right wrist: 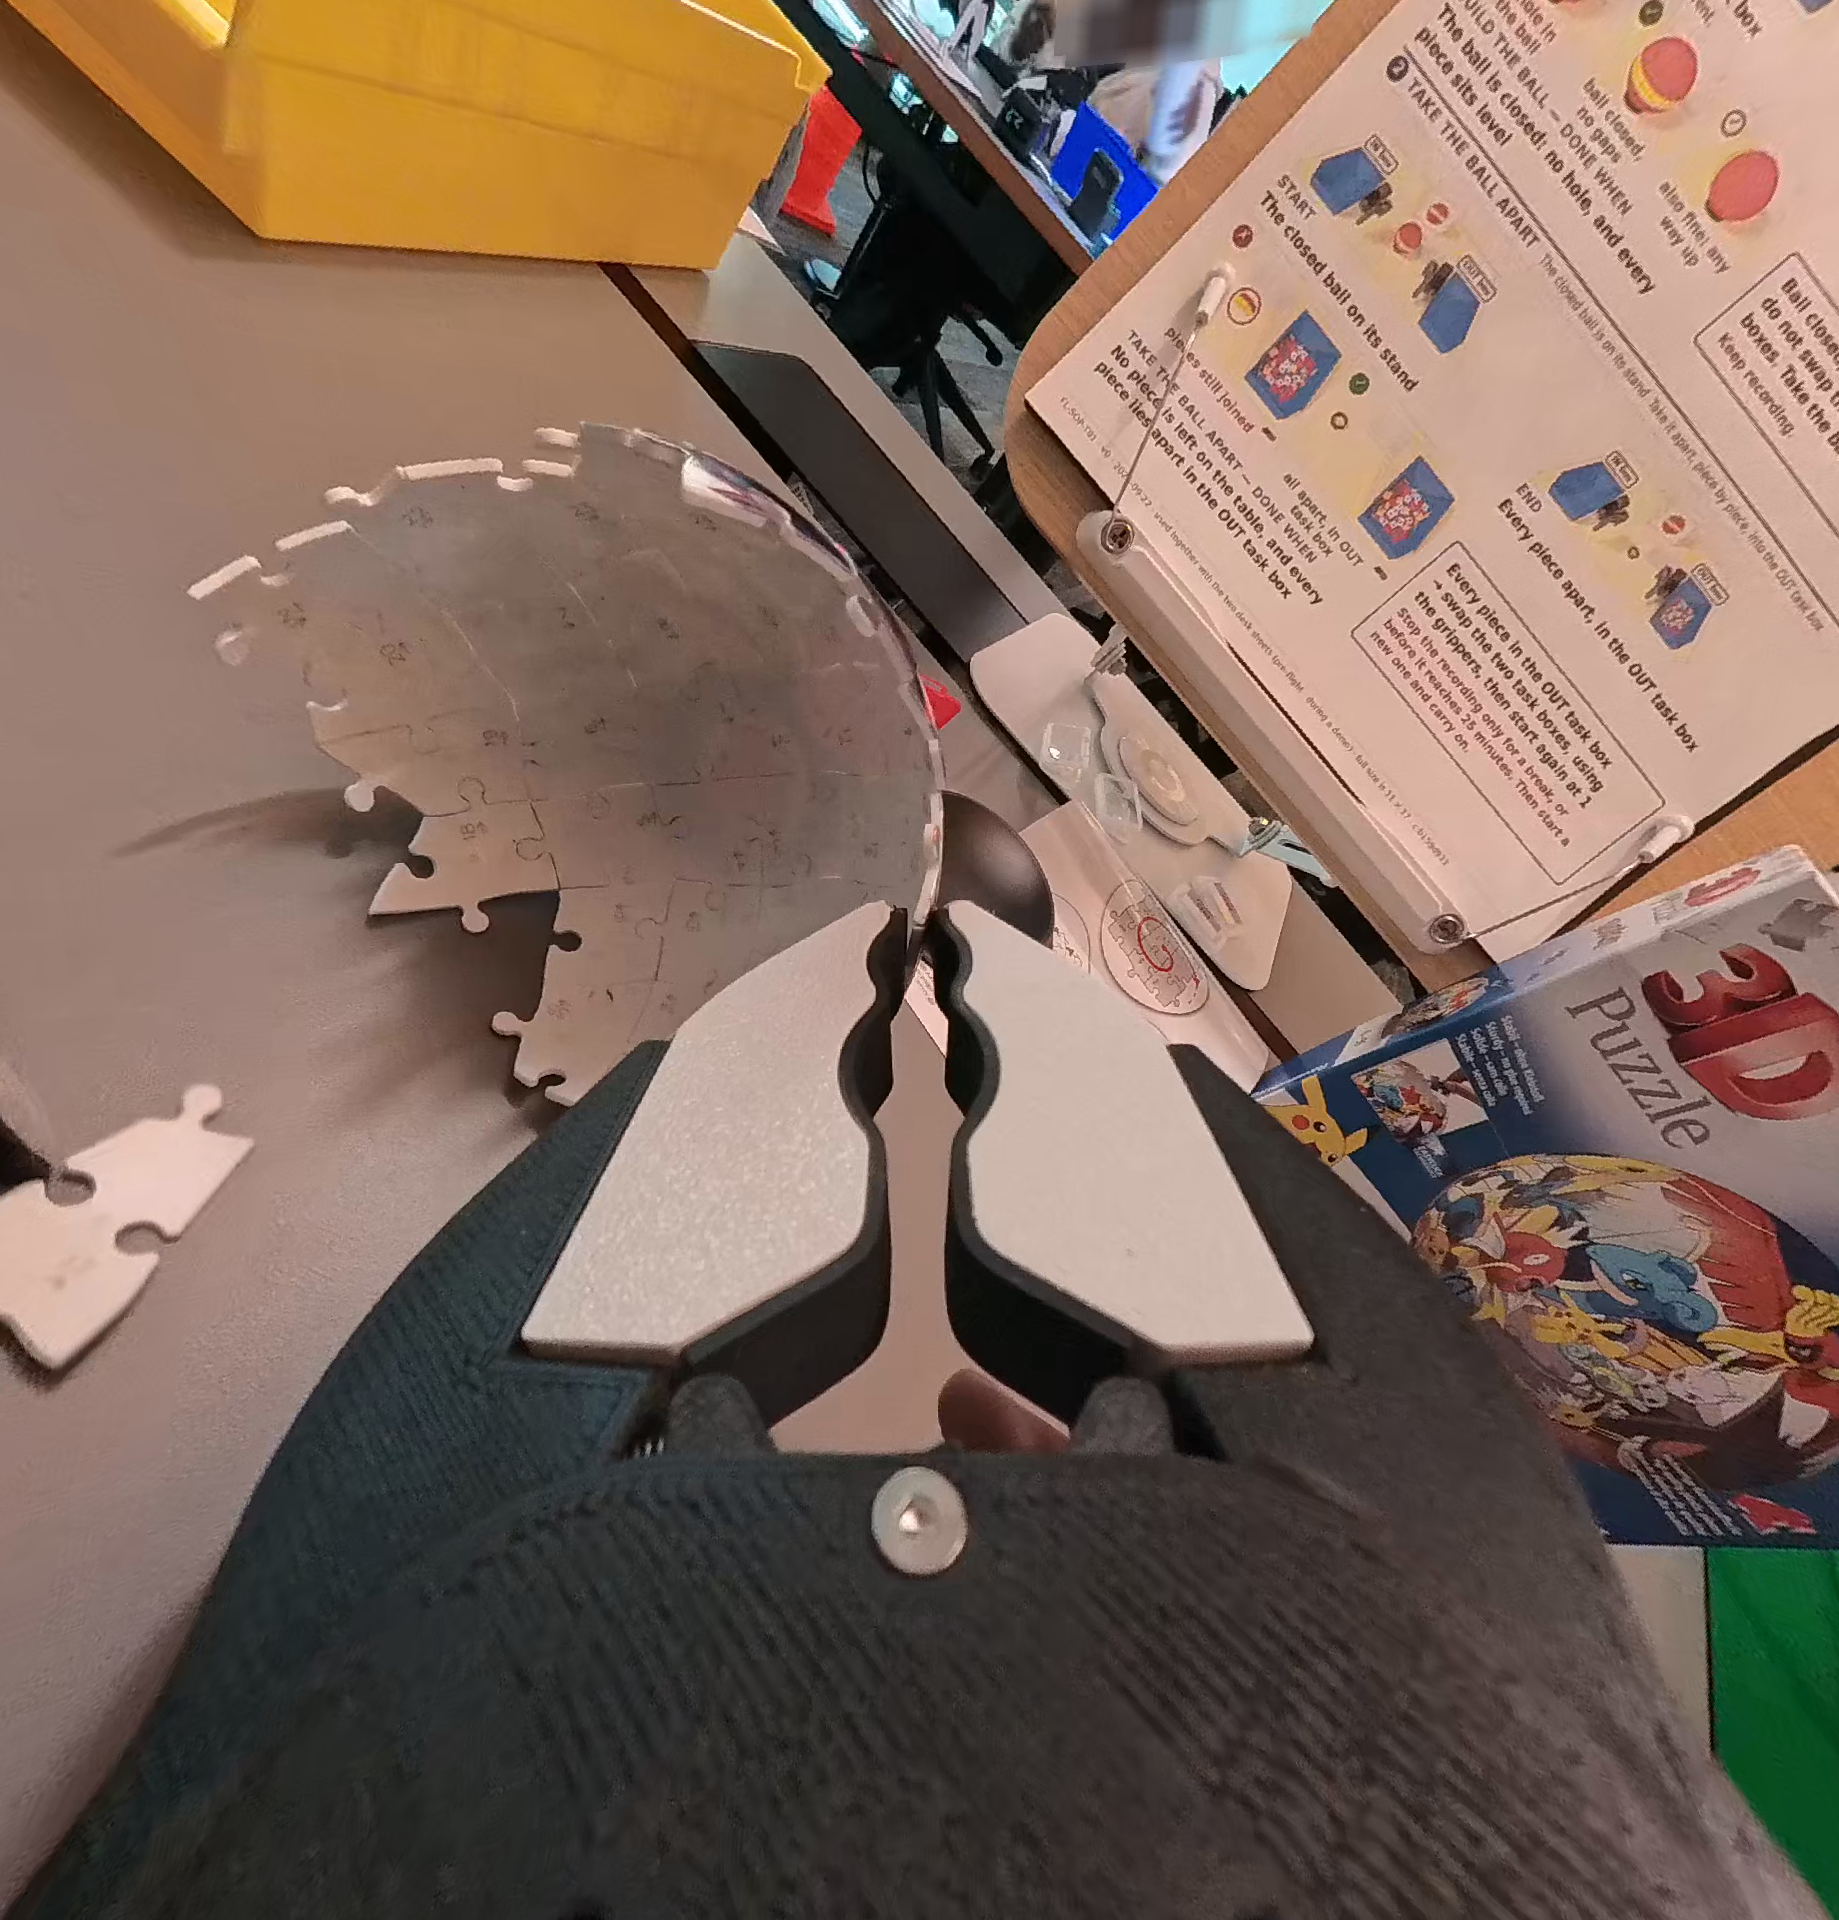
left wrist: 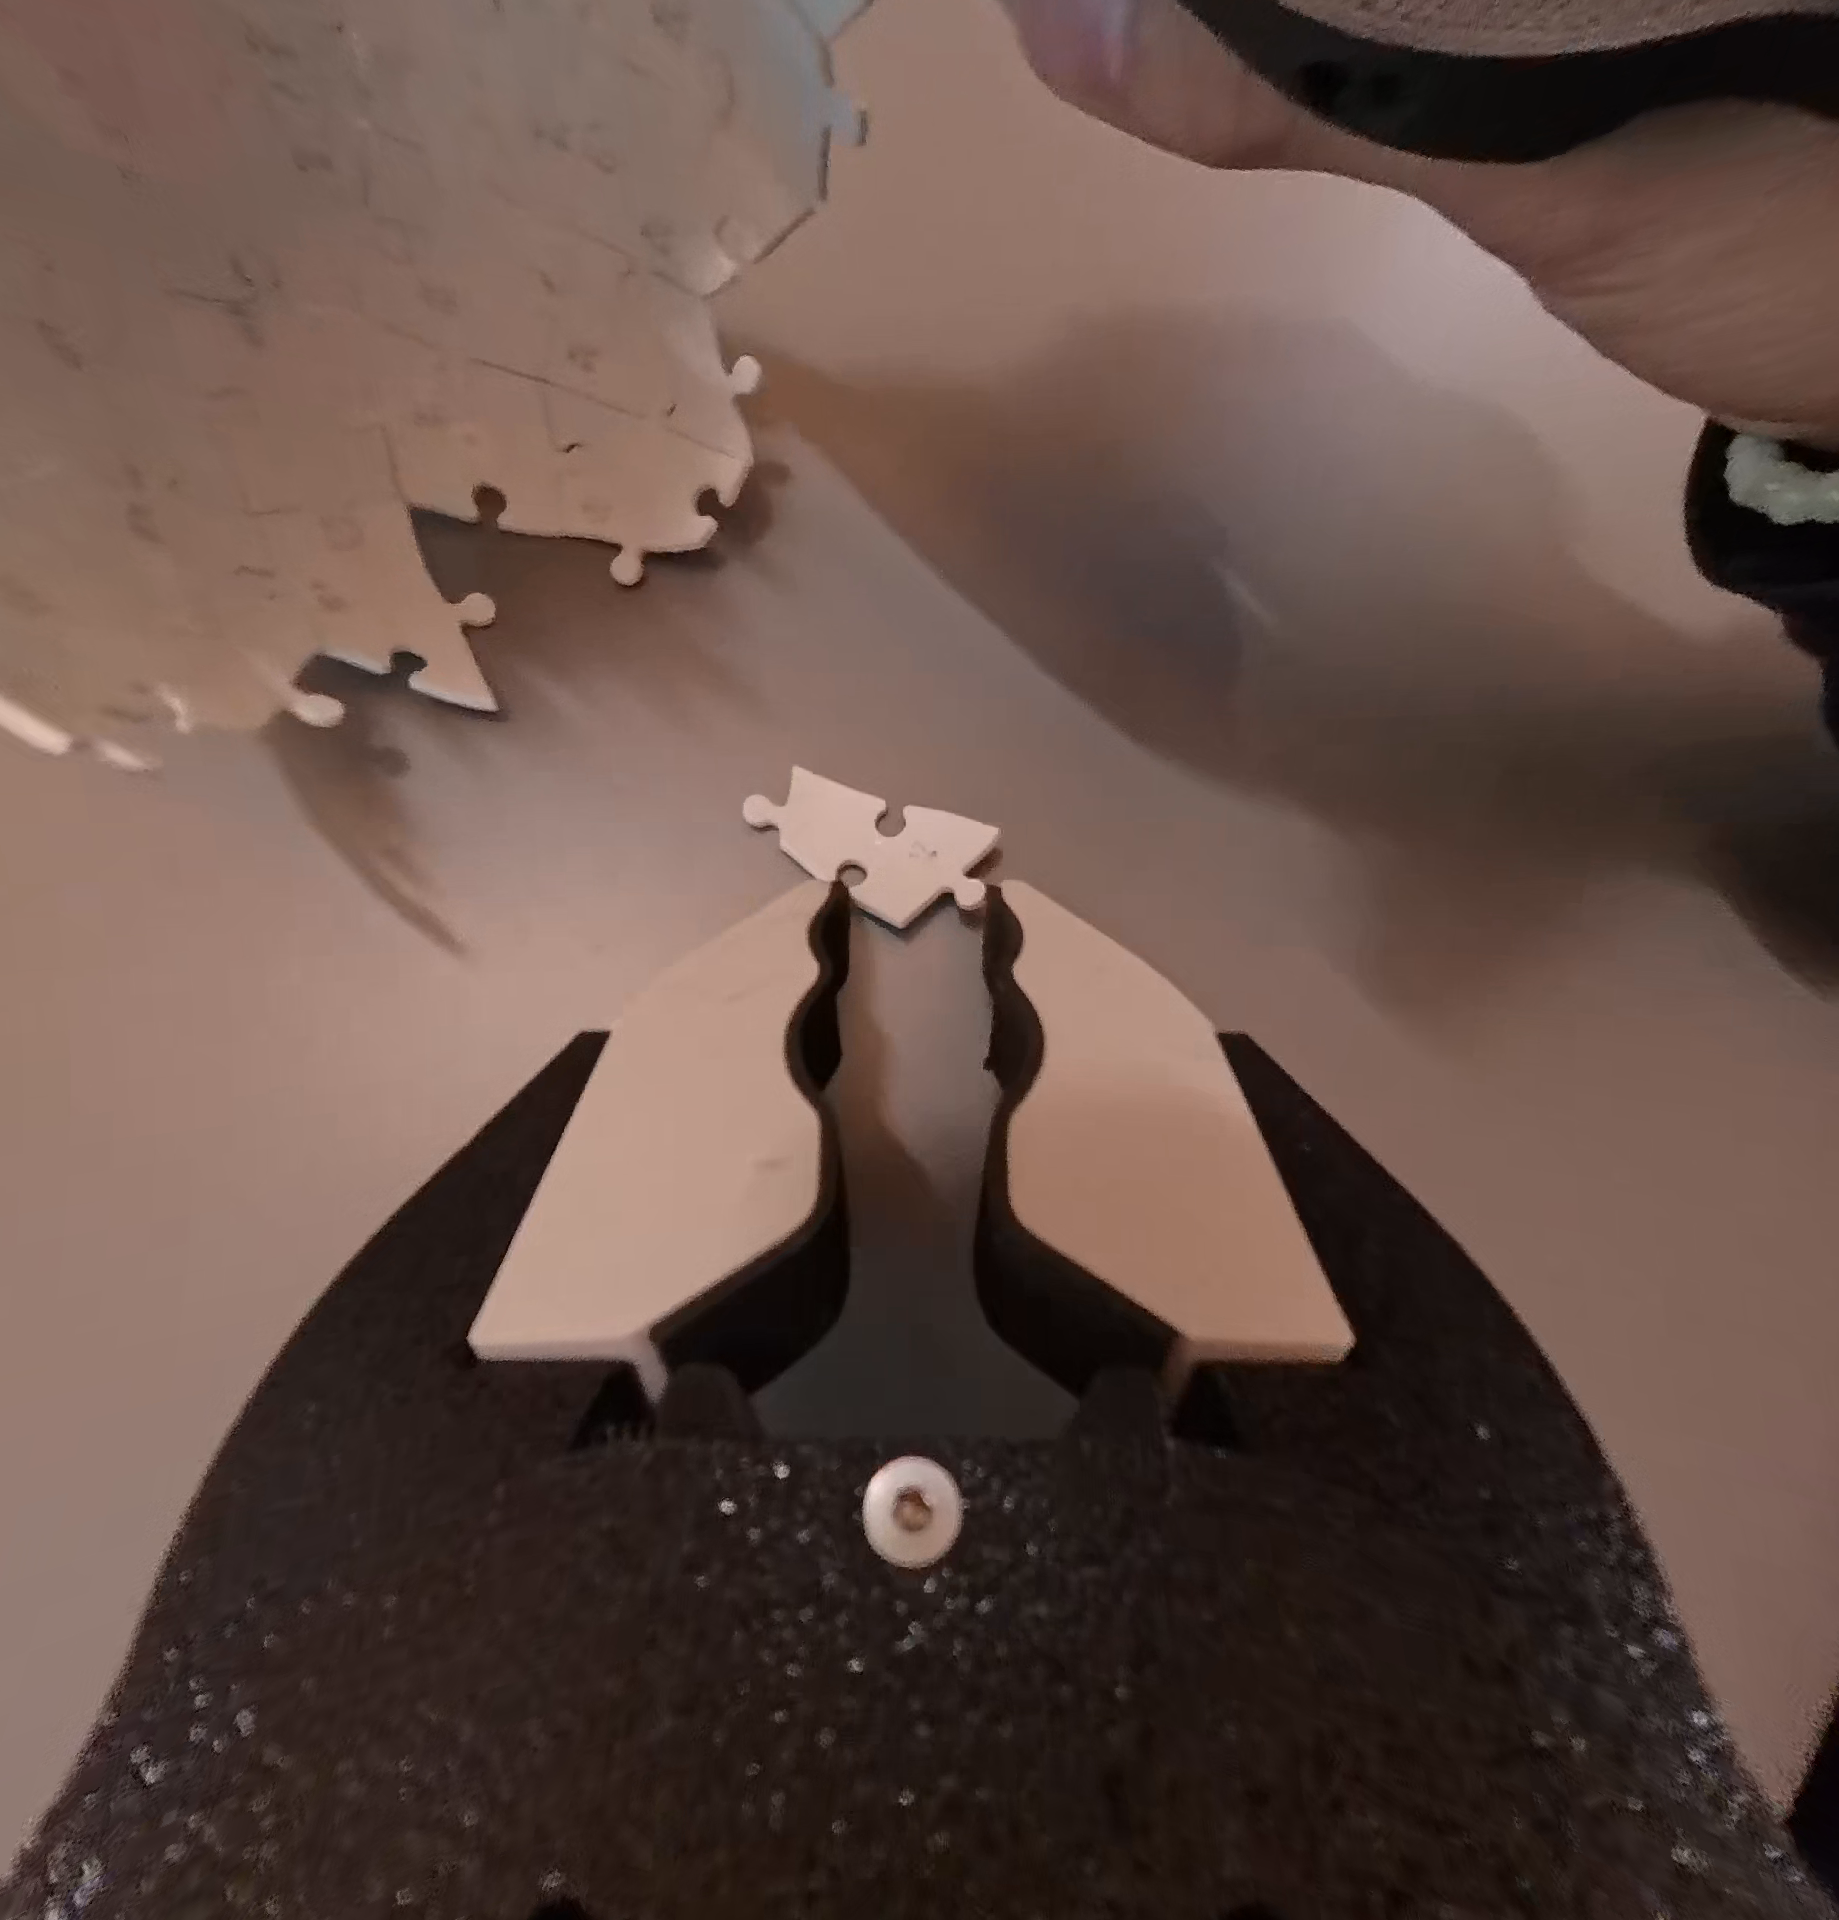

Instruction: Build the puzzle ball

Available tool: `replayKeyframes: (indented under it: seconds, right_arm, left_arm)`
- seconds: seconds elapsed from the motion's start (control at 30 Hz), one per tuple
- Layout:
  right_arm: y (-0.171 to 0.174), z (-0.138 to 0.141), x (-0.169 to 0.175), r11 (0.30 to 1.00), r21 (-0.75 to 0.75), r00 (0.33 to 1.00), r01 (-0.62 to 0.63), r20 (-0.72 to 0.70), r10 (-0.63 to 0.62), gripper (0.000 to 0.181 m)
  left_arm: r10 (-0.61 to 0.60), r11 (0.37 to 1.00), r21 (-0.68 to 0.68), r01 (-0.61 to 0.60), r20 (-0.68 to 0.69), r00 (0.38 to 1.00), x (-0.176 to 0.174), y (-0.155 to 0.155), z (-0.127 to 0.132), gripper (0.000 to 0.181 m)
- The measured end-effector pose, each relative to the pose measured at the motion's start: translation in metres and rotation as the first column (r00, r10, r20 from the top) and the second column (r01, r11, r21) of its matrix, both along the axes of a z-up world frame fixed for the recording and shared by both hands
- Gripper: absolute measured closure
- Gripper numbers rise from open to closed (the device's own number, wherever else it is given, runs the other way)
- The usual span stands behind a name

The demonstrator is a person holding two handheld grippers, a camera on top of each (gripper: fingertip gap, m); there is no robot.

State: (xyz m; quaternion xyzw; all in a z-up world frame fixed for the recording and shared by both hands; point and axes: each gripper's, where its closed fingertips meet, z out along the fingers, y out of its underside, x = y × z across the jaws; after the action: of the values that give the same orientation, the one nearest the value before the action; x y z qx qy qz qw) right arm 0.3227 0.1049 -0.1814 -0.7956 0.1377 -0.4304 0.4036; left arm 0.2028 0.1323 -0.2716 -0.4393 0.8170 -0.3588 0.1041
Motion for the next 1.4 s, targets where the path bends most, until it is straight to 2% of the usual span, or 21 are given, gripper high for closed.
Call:
replayKeyframes:
  seconds: [0.1, 0.23, 0.3, 0.43, 0.6, 0.73, 0.83, 0.97, 1.1, 1.2, 1.3, 1.4]
  right_arm:
    - [-0.001, 0.0, 0.0, 1.0, 0.002, 1.0, -0.001, -0.002, 0.001, 0.176]
    - [0.0, 0.0, 0.0, 1.0, 0.003, 1.0, -0.005, -0.001, 0.005, 0.176]
    - [0.0, 0.0, 0.0, 1.0, 0.001, 1.0, -0.005, 0.003, 0.005, 0.177]
    - [0.0, 0.0, -0.001, 1.0, 0.004, 1.0, -0.006, 0.001, 0.006, 0.176]
    - [0.0, 0.0, -0.001, 1.0, 0.001, 1.0, -0.008, 0.0, 0.008, 0.176]
    - [0.0, 0.0, -0.001, 1.0, 0.001, 1.0, -0.01, 0.001, 0.01, 0.176]
    - [0.0, 0.0, -0.001, 1.0, -0.002, 1.0, -0.012, 0.005, 0.012, 0.176]
    - [0.0, 0.001, -0.002, 1.0, -0.011, 1.0, -0.015, 0.024, 0.016, 0.176]
    - [-0.001, 0.0, -0.003, 1.0, -0.014, 0.998, -0.011, 0.056, 0.011, 0.176]
    - [-0.001, 0.0, -0.005, 1.0, -0.026, 0.997, -0.006, 0.076, 0.008, 0.176]
    - [-0.001, 0.001, -0.006, 0.999, -0.039, 0.996, 0.0, 0.094, 0.004, 0.176]
    - [0.0, 0.001, -0.007, 0.999, -0.045, 0.995, 0.001, 0.097, 0.003, 0.176]
  left_arm:
    - [0.026, 1.0, -0.001, -0.026, 0.006, 1.0, 0.0, -0.007, 0.0, 0.146]
    - [-0.016, 0.998, -0.053, 0.016, -0.011, 1.0, -0.01, -0.018, 0.007, 0.139]
    - [-0.021, 0.999, -0.039, 0.023, 0.051, 0.998, -0.006, -0.014, 0.014, 0.141]
    - [-0.044, 0.997, 0.074, 0.031, 0.173, 0.984, 0.011, 0.004, 0.021, 0.145]
    - [-0.18, 0.971, 0.182, 0.157, 0.116, 0.977, 0.014, 0.009, 0.001, 0.148]
    - [-0.207, 0.97, 0.145, 0.196, 0.064, 0.976, 0.009, 0.004, -0.005, 0.165]
    - [-0.183, 0.975, 0.143, 0.172, 0.072, 0.98, 0.008, 0.004, -0.005, 0.166]
    - [-0.087, 0.992, 0.098, 0.078, 0.092, 0.992, 0.009, 0.005, -0.004, 0.166]
    - [0.15, 0.984, 0.075, -0.163, 0.153, 0.977, 0.024, 0.023, 0.005, 0.166]
    - [0.3, 0.953, 0.003, -0.303, 0.13, 0.945, 0.035, 0.027, 0.011, 0.166]
    - [0.376, 0.918, 0.073, -0.391, 0.161, 0.913, 0.048, 0.036, 0.008, 0.166]
    - [0.422, 0.9, 0.056, -0.432, 0.141, 0.896, 0.057, 0.031, 0.007, 0.166]
